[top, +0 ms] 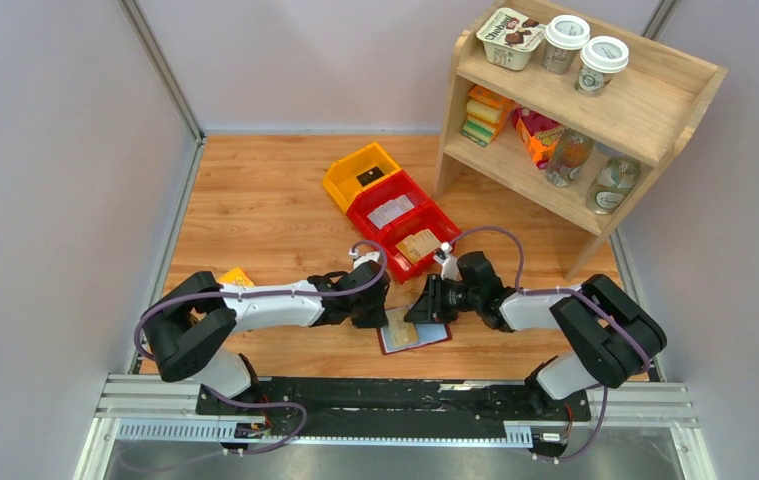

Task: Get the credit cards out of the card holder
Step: Remove the credit card from the card holder.

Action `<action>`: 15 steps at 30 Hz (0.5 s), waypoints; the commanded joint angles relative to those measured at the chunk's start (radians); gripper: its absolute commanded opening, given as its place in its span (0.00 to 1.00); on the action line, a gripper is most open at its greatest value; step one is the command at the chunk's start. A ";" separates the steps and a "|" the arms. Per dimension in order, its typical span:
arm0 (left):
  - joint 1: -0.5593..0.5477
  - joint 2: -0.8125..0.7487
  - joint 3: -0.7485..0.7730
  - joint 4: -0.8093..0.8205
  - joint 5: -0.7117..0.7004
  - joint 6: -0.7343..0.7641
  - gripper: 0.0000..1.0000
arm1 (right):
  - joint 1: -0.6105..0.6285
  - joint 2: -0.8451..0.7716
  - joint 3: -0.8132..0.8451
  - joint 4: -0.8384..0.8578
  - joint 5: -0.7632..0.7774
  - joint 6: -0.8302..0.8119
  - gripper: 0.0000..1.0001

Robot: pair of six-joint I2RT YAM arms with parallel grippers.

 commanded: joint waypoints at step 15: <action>-0.023 0.101 -0.013 -0.064 -0.030 0.012 0.00 | -0.070 0.083 -0.066 0.376 -0.199 0.135 0.00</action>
